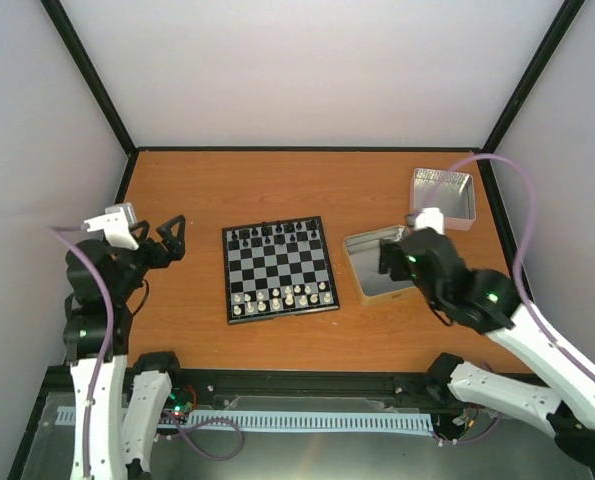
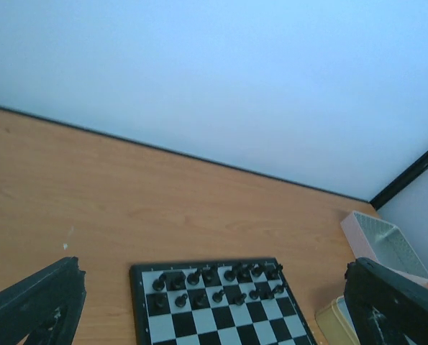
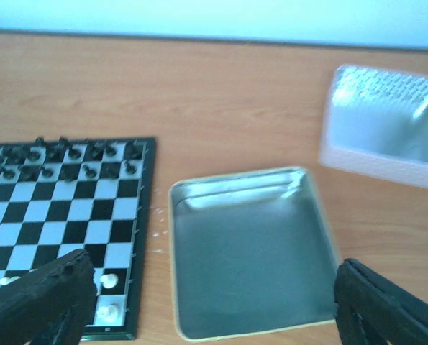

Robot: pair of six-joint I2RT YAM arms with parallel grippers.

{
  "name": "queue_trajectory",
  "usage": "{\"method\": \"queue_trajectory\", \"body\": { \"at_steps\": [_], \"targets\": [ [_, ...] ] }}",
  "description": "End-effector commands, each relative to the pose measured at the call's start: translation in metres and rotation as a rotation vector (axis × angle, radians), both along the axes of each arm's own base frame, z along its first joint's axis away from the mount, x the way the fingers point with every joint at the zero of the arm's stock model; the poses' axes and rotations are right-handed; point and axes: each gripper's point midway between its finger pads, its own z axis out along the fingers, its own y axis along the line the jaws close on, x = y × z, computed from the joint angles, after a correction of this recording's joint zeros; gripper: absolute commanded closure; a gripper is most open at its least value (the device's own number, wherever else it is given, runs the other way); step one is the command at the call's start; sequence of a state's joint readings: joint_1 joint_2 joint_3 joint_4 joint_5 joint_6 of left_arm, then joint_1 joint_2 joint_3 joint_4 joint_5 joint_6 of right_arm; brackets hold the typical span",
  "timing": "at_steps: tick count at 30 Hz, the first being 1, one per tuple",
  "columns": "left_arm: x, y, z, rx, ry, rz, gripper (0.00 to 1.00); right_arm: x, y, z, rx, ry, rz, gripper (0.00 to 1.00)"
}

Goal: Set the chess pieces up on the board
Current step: Reset both arms

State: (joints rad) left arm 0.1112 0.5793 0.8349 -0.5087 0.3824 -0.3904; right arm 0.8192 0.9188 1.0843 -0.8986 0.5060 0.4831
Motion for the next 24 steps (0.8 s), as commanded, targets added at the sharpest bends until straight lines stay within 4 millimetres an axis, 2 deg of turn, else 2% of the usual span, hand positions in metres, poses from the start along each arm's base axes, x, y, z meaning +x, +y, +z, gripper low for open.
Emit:
{"method": "queue_trajectory", "body": {
  "at_steps": [1, 5, 9, 13, 16, 24],
  "targets": [
    [-0.03, 0.007, 0.03, 0.086, -0.075, 0.052, 0.0, -0.023, -0.064, 0.03, -0.037, -0.129, -0.142, 0.08],
    [-0.05, 0.011, 0.044, 0.109, -0.106, 0.087, 0.0, -0.046, -0.1, 0.054, 0.0, -0.181, -0.209, 0.0],
    [-0.07, 0.015, 0.055, 0.131, -0.147, 0.118, 0.0, -0.07, -0.133, 0.073, 0.069, -0.228, -0.276, 0.0],
    [-0.083, 0.012, 0.062, 0.134, -0.18, 0.112, 0.0, -0.086, -0.154, 0.083, 0.131, -0.271, -0.306, 0.0],
    [-0.089, 0.009, 0.066, 0.129, -0.203, 0.103, 0.0, -0.092, -0.163, 0.084, 0.155, -0.291, -0.323, 0.0],
    [-0.092, 0.013, 0.061, 0.137, -0.216, 0.124, 0.0, -0.091, -0.164, 0.085, 0.144, -0.299, -0.329, 0.0]
  ]
}}
